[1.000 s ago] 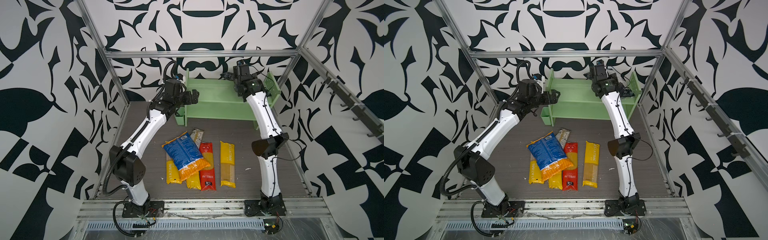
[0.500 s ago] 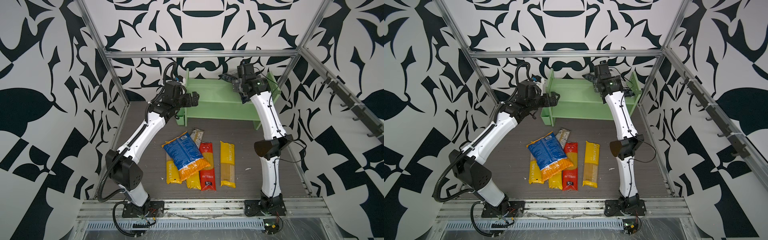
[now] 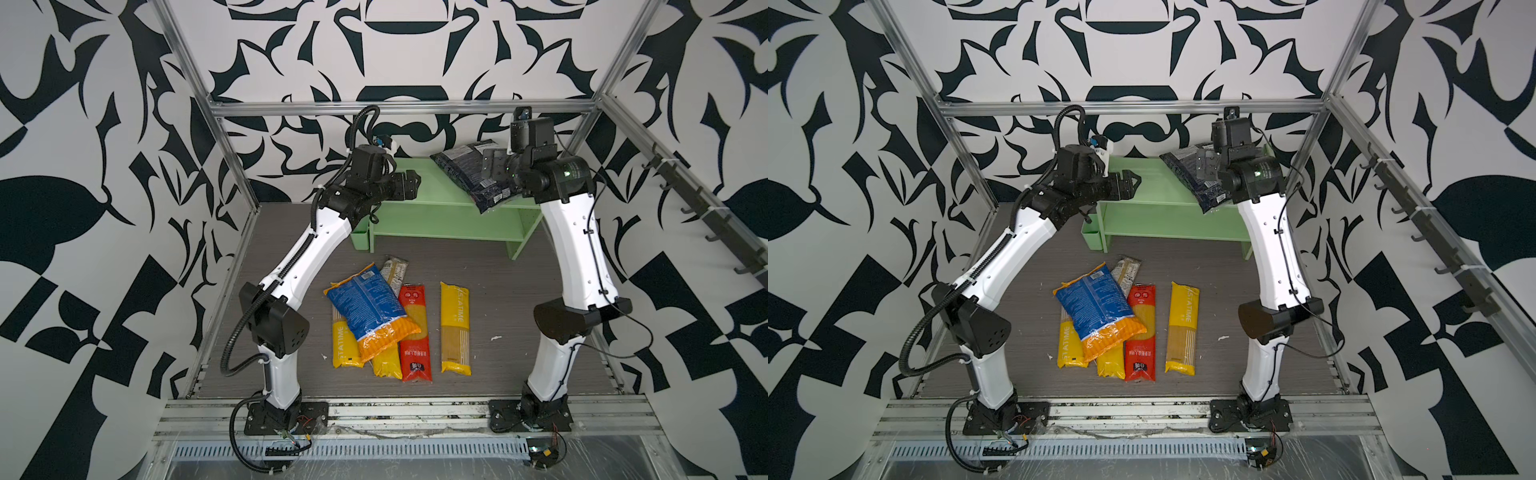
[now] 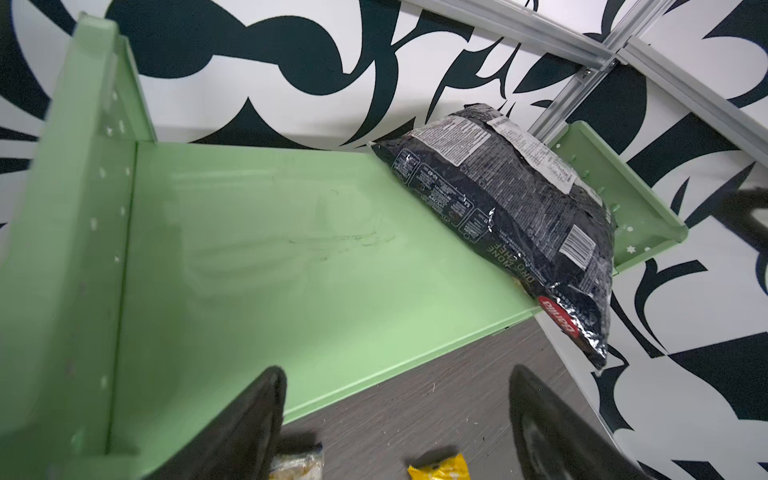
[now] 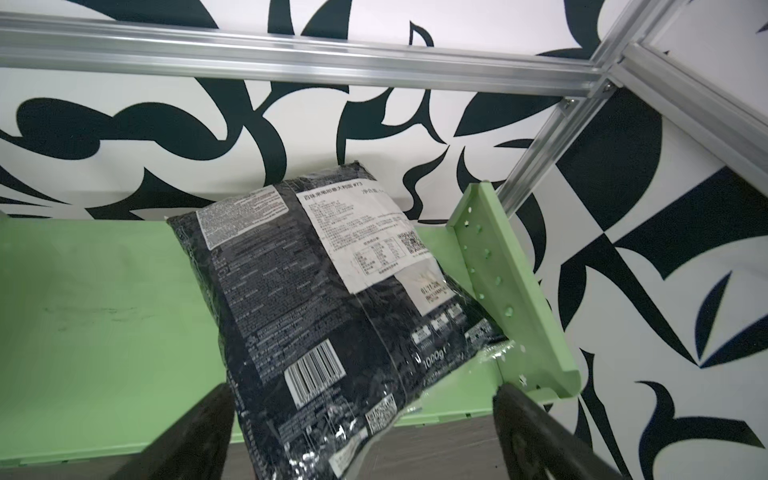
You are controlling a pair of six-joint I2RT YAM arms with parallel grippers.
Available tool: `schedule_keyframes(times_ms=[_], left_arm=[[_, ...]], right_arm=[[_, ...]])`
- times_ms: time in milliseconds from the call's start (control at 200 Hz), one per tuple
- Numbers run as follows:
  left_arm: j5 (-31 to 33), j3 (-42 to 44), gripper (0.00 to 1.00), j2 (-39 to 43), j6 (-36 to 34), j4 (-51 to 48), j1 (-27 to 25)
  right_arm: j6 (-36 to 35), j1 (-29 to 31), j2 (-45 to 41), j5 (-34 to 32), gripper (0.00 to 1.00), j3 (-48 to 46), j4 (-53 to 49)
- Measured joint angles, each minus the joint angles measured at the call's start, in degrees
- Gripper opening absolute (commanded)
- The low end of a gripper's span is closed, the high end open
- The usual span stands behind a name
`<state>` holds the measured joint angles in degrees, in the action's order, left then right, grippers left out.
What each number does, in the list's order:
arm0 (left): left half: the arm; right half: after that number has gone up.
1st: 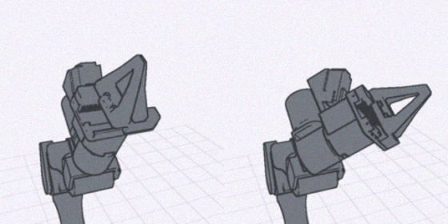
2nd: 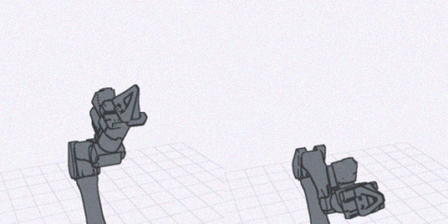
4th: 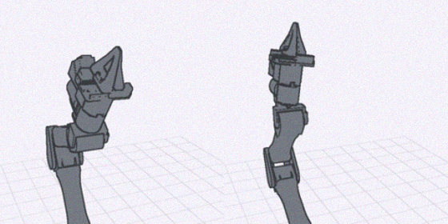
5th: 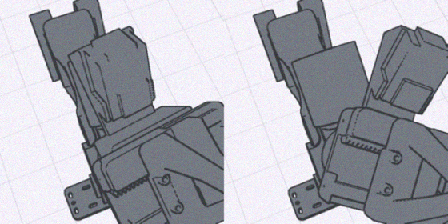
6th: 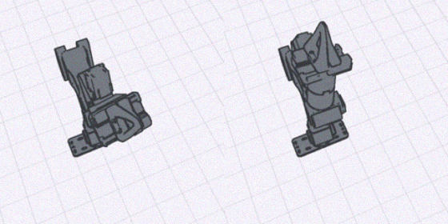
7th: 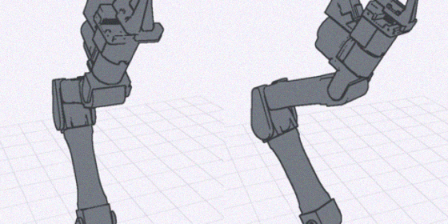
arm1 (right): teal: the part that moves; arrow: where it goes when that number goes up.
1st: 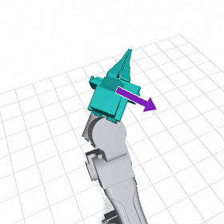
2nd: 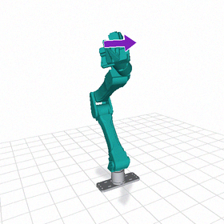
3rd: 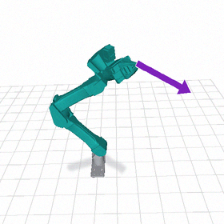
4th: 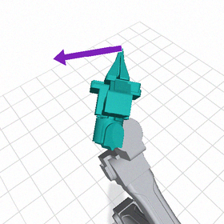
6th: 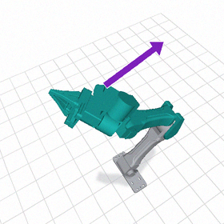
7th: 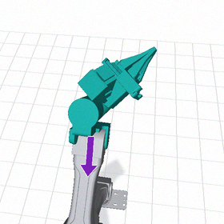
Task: Place and organize the pasta boxes and bags onto the shelf
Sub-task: 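Lower the black bag onto the top shelf tier and open the right gripper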
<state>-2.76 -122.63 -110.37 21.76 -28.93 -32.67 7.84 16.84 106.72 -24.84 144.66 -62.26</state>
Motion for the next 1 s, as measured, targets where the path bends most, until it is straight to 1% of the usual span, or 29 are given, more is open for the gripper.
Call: schedule_keyframes(times_ms=[115, 200, 370, 555, 630, 765, 860, 1000], left_arm=[[-1.22, -4.59, 0.65, -4.11, 1.38, -0.59, -0.52], [-2.49, -7.1, 0.62, -6.51, 2.05, -0.96, -1.01], [-4.85, -12.15, 0.62, -11.23, 3.82, -1.73, -1.57], [-6.91, -22.88, 0.62, -18.99, 5.62, -2.62, -1.81], [-7.8, -25.83, 0.62, -21.49, 6.64, -2.32, -1.86], [-8.96, -26.51, 0.63, -22.99, 8.24, -1.68, -1.99], [-9.29, -26.49, 0.63, -23.1, 8.74, -1.18, -2.08], [-9.84, -26.38, 0.63, -23.1, 9.18, -0.42, -2.29]], right_arm=[[1.05, 0.0, -3.78, 0.17, 0.99, -5.51, 0.22], [1.64, 0.0, -6.43, 0.2, 0.99, -9.62, 0.31], [3.52, 0.0, -12.26, 0.24, 0.98, -17.62, 0.39], [5.77, 0.0, -18.34, 0.96, 0.98, -24.57, 0.9], [6.88, 0.0, -20.26, 1.77, 0.98, -27.23, 1.03], [9.73, 0.0, -23.3, 4.11, 0.96, -33.66, 2.8], [11.96, -0.02, -25.03, 5.99, 0.92, -39.15, 4.68], [15.04, -0.37, -25.24, 9.42, 0.91, -45.33, 8.55]])
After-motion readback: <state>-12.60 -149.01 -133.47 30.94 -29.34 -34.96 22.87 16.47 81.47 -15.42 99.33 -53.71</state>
